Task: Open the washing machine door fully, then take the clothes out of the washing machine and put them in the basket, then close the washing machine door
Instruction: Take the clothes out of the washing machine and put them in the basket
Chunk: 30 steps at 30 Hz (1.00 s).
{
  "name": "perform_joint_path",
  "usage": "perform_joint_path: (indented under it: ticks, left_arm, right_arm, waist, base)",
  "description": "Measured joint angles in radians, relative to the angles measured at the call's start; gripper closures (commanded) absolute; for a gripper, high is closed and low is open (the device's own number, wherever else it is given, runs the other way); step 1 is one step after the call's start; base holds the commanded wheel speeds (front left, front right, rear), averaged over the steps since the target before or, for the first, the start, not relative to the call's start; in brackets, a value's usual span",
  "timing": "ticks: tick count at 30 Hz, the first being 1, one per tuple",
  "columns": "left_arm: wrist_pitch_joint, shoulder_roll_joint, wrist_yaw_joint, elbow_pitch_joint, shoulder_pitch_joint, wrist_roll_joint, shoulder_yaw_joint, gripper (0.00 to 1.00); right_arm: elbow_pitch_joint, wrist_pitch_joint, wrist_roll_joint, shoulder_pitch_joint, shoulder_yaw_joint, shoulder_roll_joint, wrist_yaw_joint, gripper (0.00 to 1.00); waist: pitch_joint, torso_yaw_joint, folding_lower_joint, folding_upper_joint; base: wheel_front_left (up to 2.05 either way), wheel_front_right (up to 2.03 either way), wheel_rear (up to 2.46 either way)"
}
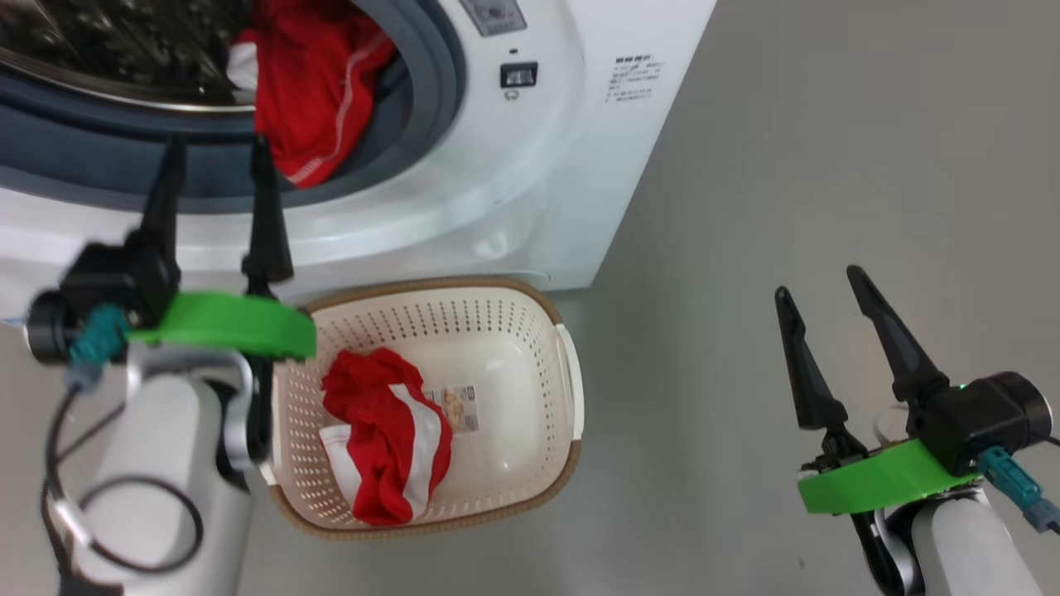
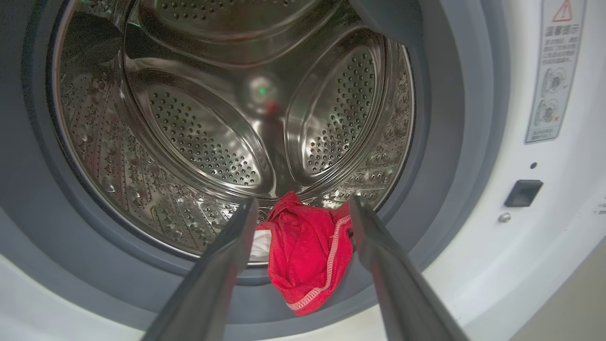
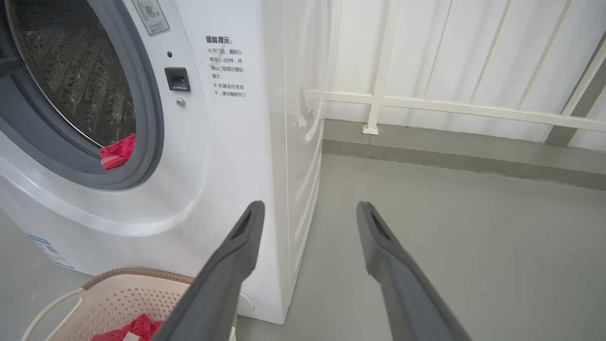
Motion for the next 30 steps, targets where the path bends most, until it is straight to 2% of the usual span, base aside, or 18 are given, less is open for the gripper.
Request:
perform_joint_path:
  ticks: [14,21,30]
  left_arm:
    - [0.056,0.034,-0.068,0.285,-0.348,-0.075,0.036,0.0]
    - [0.161,0.039,-0.109,0.421,-0.463,-0.118,0.042,0.0]
    - [0.316,0.062,-0.137,0.542,-0.537,-0.144,0.031,0.0]
  right_arm:
    - [-0.004,0.0,0.012,-0.084,0.024,-0.001,0.0,0.0]
    - [0.005,0.0,0.024,-0.11,0.033,-0.001,0.0,0.0]
    - [0.014,0.0,0.047,-0.122,0.048,-0.002,0.0,0.0]
  waist:
    - [0.135,-0.029,0.0,0.0]
    - [0.174,-0.041,0.0,0.0]
    - [0.184,-0.058,0.0,0.0]
  base:
    - [0.0,0.0,0.0]
    - [0.0,0.0,0.0]
    - [0.0,0.0,0.0]
